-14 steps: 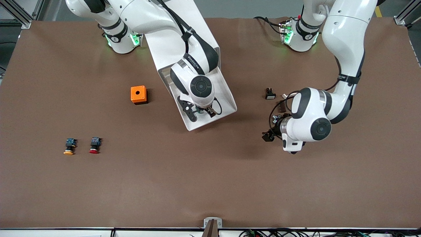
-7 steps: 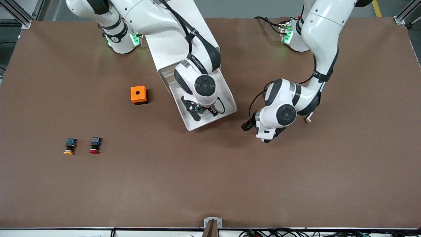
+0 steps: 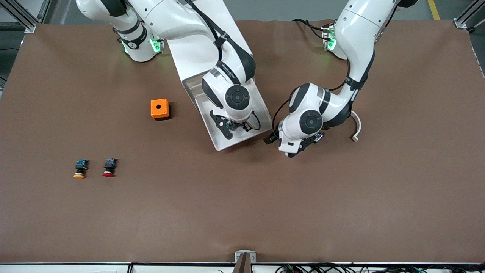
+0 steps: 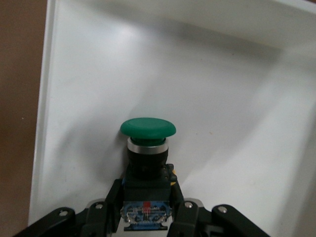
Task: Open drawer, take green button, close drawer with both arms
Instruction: 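Carry the green button out while the left gripper pushes the drawer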
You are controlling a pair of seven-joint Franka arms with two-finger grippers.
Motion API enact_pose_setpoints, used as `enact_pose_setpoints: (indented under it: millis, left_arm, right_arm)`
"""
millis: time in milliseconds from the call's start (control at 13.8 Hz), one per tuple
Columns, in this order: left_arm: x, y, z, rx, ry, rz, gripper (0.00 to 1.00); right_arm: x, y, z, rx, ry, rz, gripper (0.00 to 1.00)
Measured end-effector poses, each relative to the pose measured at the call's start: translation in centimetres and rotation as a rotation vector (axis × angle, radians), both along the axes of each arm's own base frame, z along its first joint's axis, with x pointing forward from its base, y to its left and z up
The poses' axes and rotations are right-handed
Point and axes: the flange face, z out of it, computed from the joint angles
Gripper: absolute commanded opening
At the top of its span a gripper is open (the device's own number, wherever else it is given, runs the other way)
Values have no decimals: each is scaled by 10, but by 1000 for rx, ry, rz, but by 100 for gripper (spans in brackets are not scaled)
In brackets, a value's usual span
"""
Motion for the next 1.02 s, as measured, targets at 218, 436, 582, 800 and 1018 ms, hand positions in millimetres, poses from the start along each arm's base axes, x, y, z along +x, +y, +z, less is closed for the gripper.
enact_pose_setpoints:
  millis: [218, 436, 582, 800, 1018]
  left_arm:
    - [-10, -14, 0, 10, 8, 11, 100]
    - [-18, -24, -1, 20, 13, 22, 100]
    - [-32, -38, -3, 33, 24, 23, 100]
    - [-74, -72, -13, 65, 52, -6, 100]
    - [-111, -100, -18, 80, 74, -41, 100]
  right_arm:
    - [10, -11, 19, -40, 38, -4, 5]
    - [49, -55, 81, -58, 115, 33, 5]
    - [85, -111, 120, -18, 144, 97, 5]
    - [134, -209, 151, 81, 147, 231, 5]
    - [168, -299, 147, 101, 143, 426, 5]
